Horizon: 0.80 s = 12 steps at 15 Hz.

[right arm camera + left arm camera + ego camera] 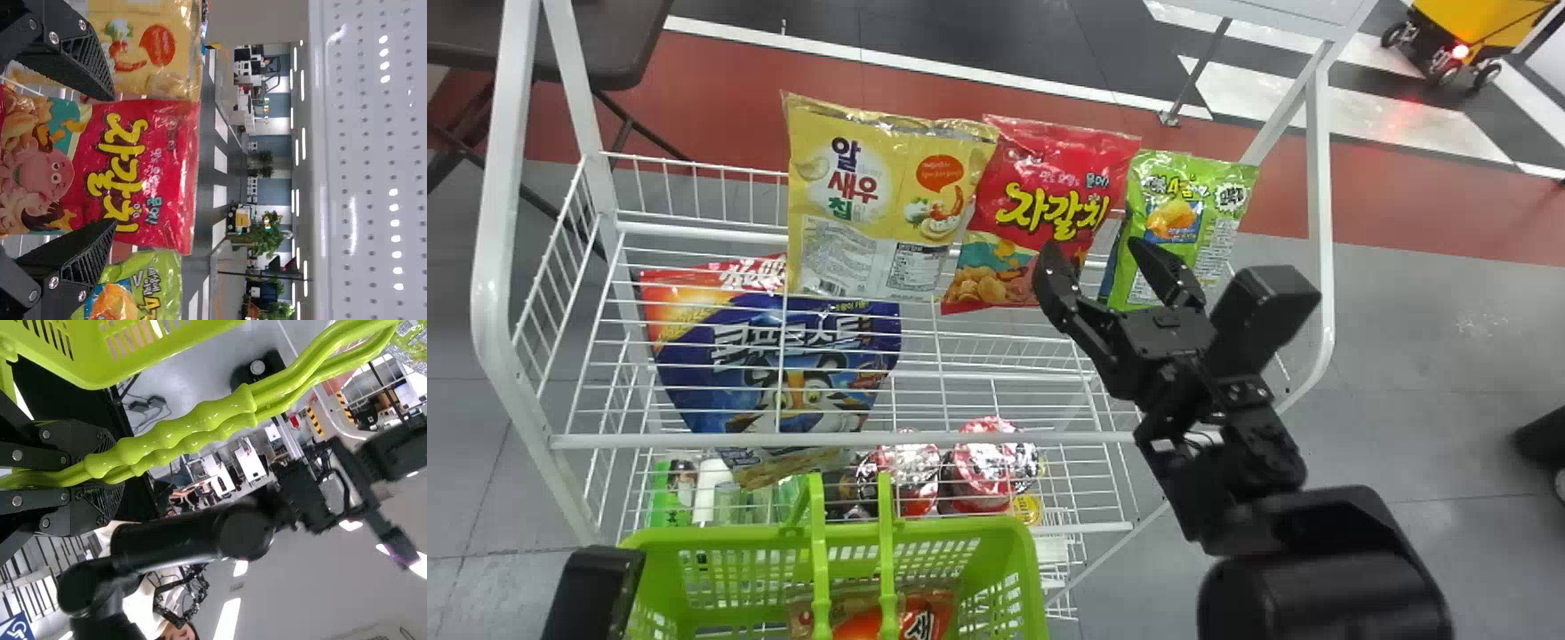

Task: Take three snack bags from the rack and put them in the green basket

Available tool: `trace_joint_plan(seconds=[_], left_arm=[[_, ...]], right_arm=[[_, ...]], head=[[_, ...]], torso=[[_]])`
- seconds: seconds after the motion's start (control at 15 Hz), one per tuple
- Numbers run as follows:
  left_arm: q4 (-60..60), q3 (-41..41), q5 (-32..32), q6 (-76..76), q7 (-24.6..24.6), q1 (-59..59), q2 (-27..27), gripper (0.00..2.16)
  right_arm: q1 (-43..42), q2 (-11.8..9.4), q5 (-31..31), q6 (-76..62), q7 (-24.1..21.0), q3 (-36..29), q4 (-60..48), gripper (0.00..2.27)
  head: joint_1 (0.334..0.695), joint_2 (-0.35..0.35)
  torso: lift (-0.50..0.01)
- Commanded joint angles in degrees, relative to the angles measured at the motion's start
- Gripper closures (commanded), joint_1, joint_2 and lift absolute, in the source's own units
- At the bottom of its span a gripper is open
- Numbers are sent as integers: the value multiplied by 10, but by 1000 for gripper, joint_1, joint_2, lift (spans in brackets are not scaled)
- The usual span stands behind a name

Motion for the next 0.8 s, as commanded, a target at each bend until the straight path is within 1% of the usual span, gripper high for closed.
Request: trace_joint_plan(seconds=[0.0,0.07,0.13,0.33,0.6,0.67,0.73], left_arm=[[1,1,1,0,-5,0,0,1926],[1,1,1,0,-7,1,0,1926],[1,1,1,0,-7,0,0,1926],[6,1,2,0,-11,-2,0,1926],[18,-4,3,-2,-14,-11,-2,1926],[21,-9,3,-2,-15,-16,-2,1926],[23,-12,0,-5,-19,-18,-2,1926]], right_arm=[[-43,12,9,-35,1,8,74,184],[-59,20,14,-49,4,8,101,184],[-71,23,16,-55,7,9,119,184],[-97,27,15,-81,13,10,165,184],[-128,28,27,-71,13,11,192,205],[-137,28,30,-53,26,10,195,448],[-142,28,31,-32,36,8,195,643]], head=[[695,-350],[695,-350],[695,-350],[695,-350],[695,-350],[695,-350],[695,-350]], torso=[[-15],[-15],[-15],[-15],[-15],[-15],[-15]])
